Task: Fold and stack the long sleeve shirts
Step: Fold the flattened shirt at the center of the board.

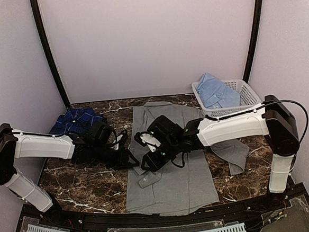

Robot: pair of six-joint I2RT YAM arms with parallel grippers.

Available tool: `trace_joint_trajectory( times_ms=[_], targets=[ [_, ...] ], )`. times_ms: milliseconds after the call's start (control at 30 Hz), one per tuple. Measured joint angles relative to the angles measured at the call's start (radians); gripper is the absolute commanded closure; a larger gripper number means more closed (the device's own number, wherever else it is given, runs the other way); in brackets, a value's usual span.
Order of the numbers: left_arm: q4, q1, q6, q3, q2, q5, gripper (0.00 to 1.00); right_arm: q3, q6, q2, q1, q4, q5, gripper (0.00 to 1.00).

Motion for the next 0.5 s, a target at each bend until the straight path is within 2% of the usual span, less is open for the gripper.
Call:
trace_joint_trajectory(
  times_ms=[233,367,500],
  targets=[
    [0.044,0.0,0.003,-0.025,0.0,0.038,0.95,0.0,0.016,-0.027,-0.012,0.016,0.044,0.61],
    [0.045,0.0,-0.012,-0.043,-0.017,0.049,1.0,0.0,0.036,-0.027,-0.039,0.034,0.06,0.63],
    [0.039,-0.003,-0.045,-0.047,-0.054,0.052,1.0,0.007,0.052,-0.011,-0.064,0.047,0.071,0.64]
  ],
)
